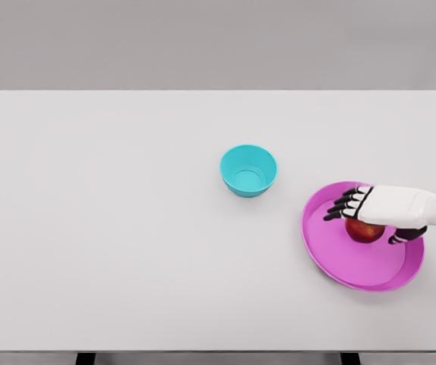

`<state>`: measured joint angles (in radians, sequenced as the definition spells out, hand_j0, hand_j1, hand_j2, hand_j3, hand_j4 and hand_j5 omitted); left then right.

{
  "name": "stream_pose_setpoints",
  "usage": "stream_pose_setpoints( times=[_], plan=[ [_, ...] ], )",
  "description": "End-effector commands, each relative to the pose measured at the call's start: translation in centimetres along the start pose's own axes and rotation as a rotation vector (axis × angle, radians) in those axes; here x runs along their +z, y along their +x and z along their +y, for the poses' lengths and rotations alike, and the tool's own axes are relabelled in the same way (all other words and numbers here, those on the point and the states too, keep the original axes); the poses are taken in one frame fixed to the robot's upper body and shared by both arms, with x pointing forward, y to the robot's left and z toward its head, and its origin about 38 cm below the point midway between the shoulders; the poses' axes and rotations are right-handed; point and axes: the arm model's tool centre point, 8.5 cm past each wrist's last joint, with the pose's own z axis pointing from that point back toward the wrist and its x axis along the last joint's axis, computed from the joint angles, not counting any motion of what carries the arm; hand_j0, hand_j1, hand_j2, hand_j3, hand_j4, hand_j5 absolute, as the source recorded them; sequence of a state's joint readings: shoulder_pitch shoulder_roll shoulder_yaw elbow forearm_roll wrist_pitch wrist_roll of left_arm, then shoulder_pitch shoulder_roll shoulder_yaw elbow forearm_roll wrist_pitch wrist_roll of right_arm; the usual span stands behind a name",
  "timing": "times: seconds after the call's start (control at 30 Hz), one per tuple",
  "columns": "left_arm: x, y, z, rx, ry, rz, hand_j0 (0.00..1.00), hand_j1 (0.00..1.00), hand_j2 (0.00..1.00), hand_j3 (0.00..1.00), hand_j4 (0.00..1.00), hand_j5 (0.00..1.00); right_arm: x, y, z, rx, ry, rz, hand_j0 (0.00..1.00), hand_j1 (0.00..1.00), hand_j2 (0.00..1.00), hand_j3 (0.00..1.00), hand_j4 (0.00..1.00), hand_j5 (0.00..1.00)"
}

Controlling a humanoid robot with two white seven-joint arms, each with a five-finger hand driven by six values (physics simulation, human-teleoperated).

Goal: Put the apple from the pink plate into the blue bowl with your right arm

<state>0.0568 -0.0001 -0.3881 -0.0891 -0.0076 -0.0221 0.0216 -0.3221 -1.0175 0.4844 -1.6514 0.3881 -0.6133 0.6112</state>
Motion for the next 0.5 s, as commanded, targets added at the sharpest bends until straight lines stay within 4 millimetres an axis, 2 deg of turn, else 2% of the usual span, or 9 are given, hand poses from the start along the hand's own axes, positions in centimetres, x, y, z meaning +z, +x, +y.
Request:
stream_pose_setpoints(
  times=[0.0, 0.4, 0.43, 0.47],
  plan=[
    [0.0, -0.01, 0.01, 0.0, 0.0, 0.001, 1.0, 1.0, 1.0, 1.0, 1.0, 1.0, -0.35, -0.25, 0.67, -0.025, 0.008, 0.001, 1.0, 1.0, 1.0, 1.0, 1.0, 1.0],
    [0.0, -0.01, 0.01, 0.0, 0.0, 0.001, 1.0, 1.0, 1.0, 1.0, 1.0, 1.0, -1.06, 0.09, 0.93, -0.033, 0.007, -0.016, 1.0, 1.0, 1.0, 1.0, 1.0, 1.0],
    [0.0, 0.0, 0.01, 0.0, 0.0, -0.001, 1.0, 1.0, 1.0, 1.0, 1.0, 1.0, -1.05, 0.06, 0.96, -0.034, 0.008, -0.015, 0.96, 0.96, 0.96, 0.96, 0.96, 0.96],
    [0.0, -0.01, 0.01, 0.0, 0.0, 0.001, 1.0, 1.0, 1.0, 1.0, 1.0, 1.0, -1.05, 0.06, 0.96, -0.034, 0.008, -0.015, 0.77, 0.77, 0.77, 0.77, 0.77, 0.77]
  ],
)
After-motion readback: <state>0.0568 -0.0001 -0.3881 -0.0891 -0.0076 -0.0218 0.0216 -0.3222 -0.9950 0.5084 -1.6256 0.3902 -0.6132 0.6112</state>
